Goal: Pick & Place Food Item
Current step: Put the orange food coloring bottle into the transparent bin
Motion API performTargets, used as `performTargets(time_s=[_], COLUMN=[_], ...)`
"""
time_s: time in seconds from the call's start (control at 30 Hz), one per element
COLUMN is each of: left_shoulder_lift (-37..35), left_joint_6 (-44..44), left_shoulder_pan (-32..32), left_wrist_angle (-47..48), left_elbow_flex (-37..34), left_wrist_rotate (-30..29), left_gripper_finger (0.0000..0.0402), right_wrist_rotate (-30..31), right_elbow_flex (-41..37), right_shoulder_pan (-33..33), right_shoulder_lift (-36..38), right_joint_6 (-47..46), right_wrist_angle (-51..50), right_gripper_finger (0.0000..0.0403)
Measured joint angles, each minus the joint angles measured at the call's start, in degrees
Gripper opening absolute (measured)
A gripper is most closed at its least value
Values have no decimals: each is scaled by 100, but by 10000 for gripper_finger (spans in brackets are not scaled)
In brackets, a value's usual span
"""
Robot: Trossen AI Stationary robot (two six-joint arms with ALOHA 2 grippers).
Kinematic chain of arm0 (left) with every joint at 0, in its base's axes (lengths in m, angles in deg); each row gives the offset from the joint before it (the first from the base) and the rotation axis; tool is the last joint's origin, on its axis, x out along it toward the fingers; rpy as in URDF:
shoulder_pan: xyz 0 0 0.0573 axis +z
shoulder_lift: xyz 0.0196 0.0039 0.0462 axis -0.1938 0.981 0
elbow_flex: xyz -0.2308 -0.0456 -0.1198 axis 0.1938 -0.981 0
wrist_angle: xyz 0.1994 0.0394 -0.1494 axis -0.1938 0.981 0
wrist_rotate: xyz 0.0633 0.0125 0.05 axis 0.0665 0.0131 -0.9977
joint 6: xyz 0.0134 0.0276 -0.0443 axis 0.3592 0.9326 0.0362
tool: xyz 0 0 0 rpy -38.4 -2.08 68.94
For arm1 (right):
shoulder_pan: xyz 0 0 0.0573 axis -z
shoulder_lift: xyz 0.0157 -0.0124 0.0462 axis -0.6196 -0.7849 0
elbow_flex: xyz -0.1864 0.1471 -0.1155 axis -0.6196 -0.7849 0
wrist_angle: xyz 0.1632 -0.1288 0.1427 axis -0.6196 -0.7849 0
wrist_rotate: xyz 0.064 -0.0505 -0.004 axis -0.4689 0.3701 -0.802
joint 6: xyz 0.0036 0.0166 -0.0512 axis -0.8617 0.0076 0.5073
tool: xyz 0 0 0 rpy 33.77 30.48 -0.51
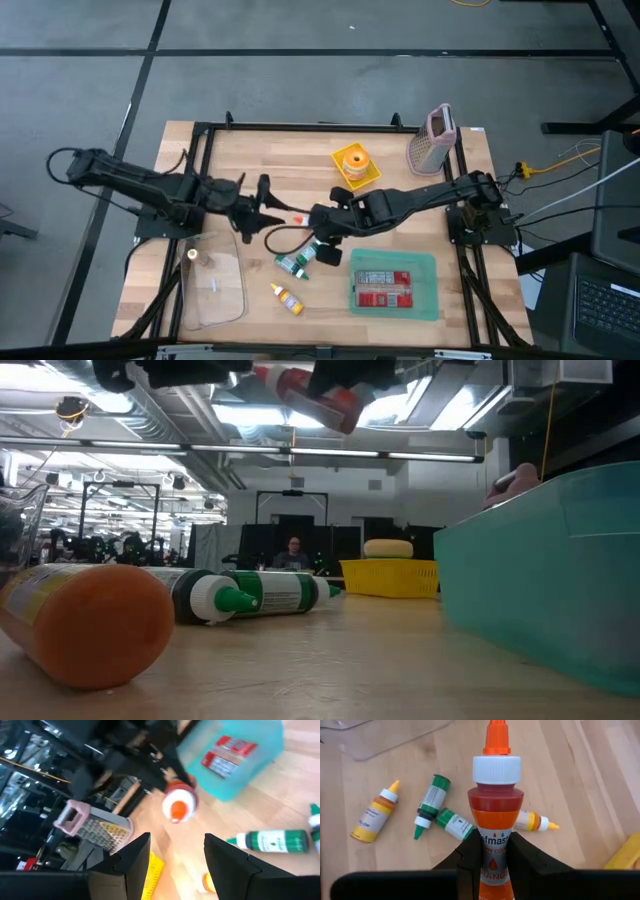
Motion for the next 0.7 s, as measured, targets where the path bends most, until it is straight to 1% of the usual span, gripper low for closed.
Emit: performTargets(time_s=[0.2,0.37,0.5,0.6,0.7], left_shoulder_lift=[289,305,304,351,377], left_joint_6=[-13,10,150,198,172], left_shoulder_pan=[-274,-279,-310,-345,-380], left_wrist_angle=[-100,-340,-393,-402,-402], left_elbow_flex=[-2,0,-2,-2,-2], left_wrist_rotate=[-234,-180,-174,-56,6], left_gripper_finger=[182,182,182,182,182], right_wrist_rotate=[-128,-243,-448,-554,-573], right_elbow_flex=[0,0,0,0,0], right_shoulder_pan=[62,62,62,62,62], right_shoulder_lift=[-1,-1,-2,0,-2], right_joint_6=[144,206,243,315,356], right_wrist_angle=[127,217,385,524,550], right_gripper_finger=[69,69,69,69,69])
